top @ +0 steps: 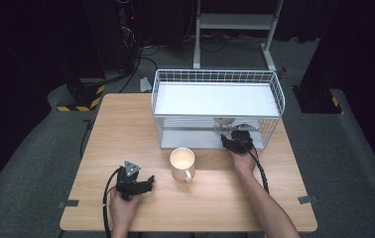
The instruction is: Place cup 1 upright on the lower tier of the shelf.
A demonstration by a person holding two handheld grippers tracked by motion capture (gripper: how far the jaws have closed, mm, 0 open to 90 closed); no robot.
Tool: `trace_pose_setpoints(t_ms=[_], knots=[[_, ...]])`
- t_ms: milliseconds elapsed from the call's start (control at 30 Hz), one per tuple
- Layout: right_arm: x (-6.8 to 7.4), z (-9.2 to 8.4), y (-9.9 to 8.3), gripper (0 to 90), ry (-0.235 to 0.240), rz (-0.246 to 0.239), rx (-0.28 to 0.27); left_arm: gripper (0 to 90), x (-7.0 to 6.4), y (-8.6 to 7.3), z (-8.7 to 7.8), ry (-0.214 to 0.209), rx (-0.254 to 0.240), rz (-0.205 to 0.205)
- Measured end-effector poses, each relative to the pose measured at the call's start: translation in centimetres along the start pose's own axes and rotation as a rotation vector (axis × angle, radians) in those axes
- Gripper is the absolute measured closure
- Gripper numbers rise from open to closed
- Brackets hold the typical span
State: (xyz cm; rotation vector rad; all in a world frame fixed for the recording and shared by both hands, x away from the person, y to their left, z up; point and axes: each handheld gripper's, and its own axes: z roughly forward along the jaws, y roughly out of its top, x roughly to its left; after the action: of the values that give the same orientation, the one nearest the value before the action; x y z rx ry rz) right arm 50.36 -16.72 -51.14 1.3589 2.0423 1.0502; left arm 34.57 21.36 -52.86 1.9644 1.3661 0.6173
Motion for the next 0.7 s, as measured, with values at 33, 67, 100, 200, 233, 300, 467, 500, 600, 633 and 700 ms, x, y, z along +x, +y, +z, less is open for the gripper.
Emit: trace_pose_setpoints(t_ms=[33, 67, 100, 200, 233, 300, 467, 500, 600, 633, 700], knots=[[0.0, -0.1, 0.0, 43.7, 0.007, 0.001, 0.001, 18.7, 0.0, 0.0, 0.0, 0.0, 0.0, 0.0], [-0.1, -0.2, 0.0, 42.0, 0.01, -0.003, 0.0, 18.7, 0.0, 0.0, 0.0, 0.0, 0.0, 0.0], [-0.1, -0.3, 0.0, 40.4, 0.01, -0.008, 0.0, 18.7, 0.0, 0.0, 0.0, 0.0, 0.0, 0.0], [-0.3, -0.6, 0.0, 37.6, 0.024, -0.007, 0.0, 18.7, 0.0, 0.0, 0.0, 0.0, 0.0, 0.0], [-0.2, -0.7, 0.0, 37.0, 0.025, -0.001, 0.002, 18.7, 0.0, 0.0, 0.0, 0.0, 0.0, 0.0], [-0.3, -1.0, 0.0, 36.1, 0.028, -0.02, -0.003, 18.7, 0.0, 0.0, 0.0, 0.0, 0.0, -0.001], [-0.5, -1.9, 0.1, 33.7, 0.043, -0.025, -0.011, 18.6, 0.0, 0.0, 0.0, 0.0, -0.001, -0.001], [-0.5, -2.1, 0.1, 33.7, 0.048, -0.017, -0.018, 18.7, 0.0, 0.0, 0.0, 0.0, -0.001, 0.0], [-0.6, -2.5, 0.0, 33.6, 0.06, -0.011, -0.033, 18.6, 0.0, 0.0, 0.0, 0.0, 0.0, -0.001], [-0.7, -2.7, -0.1, 33.6, 0.063, -0.017, -0.038, 18.7, 0.0, 0.0, 0.0, 0.0, 0.0, -0.001], [-0.8, -2.9, -0.2, 33.5, 0.068, -0.014, -0.037, 18.6, 0.0, 0.0, 0.0, 0.0, 0.0, -0.001]])
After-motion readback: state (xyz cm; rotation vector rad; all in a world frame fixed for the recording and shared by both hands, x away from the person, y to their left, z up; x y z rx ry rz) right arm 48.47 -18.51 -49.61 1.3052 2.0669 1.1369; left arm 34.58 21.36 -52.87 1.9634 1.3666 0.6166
